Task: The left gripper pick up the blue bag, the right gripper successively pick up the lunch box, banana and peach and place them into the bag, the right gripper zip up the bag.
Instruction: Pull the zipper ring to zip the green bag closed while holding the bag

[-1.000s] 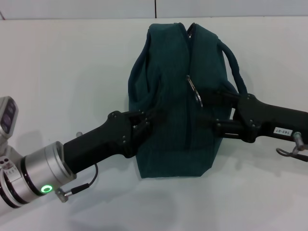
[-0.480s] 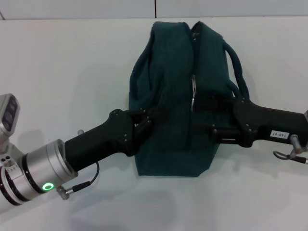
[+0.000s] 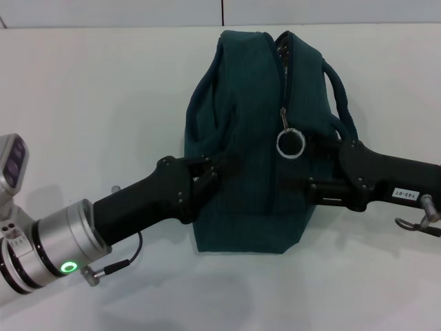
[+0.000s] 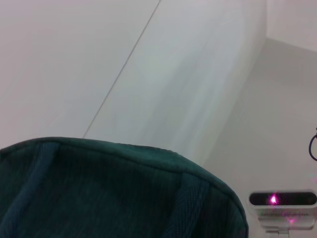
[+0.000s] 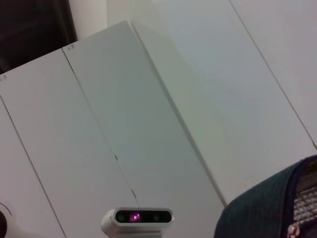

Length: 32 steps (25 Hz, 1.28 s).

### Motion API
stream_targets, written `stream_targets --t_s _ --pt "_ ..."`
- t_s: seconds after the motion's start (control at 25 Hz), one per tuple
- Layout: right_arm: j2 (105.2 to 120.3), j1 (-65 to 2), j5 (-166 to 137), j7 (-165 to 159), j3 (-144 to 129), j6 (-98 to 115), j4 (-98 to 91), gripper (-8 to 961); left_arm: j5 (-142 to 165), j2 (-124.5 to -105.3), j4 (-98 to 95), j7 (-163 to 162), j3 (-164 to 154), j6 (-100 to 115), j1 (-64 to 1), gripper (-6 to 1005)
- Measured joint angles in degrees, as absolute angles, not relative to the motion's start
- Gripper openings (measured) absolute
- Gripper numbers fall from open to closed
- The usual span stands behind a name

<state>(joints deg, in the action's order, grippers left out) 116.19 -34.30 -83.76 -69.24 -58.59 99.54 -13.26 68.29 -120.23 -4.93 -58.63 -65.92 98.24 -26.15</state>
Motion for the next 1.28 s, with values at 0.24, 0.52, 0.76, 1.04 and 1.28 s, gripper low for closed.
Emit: stream_targets --t_s 0.24,0.52,0.76,1.04,1.28 --pt "116.19 -34.3 -83.8 -69.3 -58.6 99.8 -12.9 861 68.4 -120.23 -4.9 -58.6 -65.9 98.2 -26.2 48" --pt "116.11 -32.9 -83.1 -69.3 -58.1 100.0 -13.0 844 68.2 -120.16 -4.9 -58.6 -65.7 98.3 -26.0 48" --pt "116.1 -33.0 -82.9 -69.2 -58.2 99.0 -13.3 829 68.2 -120.14 -4.9 -58.6 -65.9 98.3 -26.2 48" --pt "116.1 -33.3 -82.4 -69.3 -58.1 98.2 -13.2 591 68.1 -120.13 -4.9 -58.6 -65.9 98.3 -26.2 49" --pt "116.1 -33.2 -82.3 -69.6 -58.1 98.0 -13.3 415 68.1 -120.06 -4.9 -58.6 -65.9 98.3 -26.3 49"
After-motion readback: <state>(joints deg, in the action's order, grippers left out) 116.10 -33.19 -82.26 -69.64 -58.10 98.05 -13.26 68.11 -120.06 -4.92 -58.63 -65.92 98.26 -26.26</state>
